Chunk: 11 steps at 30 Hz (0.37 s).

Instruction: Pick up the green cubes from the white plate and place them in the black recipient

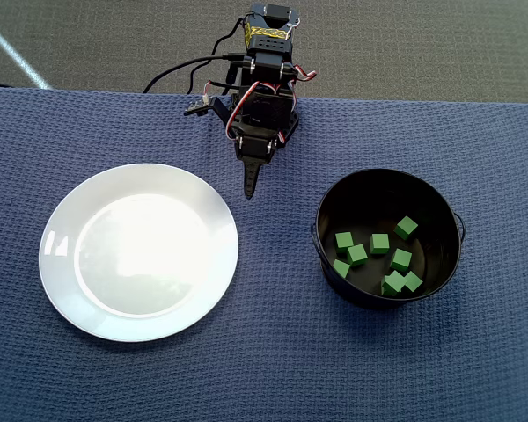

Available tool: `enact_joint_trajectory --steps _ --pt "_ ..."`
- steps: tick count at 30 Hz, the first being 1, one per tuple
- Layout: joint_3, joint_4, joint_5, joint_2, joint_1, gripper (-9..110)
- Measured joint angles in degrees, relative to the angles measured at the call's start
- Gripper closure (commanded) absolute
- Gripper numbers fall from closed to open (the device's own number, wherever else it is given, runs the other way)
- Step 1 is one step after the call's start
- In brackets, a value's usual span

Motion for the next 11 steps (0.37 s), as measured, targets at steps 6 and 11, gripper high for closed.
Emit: enact_joint_trajectory --steps 6,11 --pt "0.26 0.0 -0.09 0.0 0.0 102" --pt "0.26 0.62 -0.09 0.0 0.0 102"
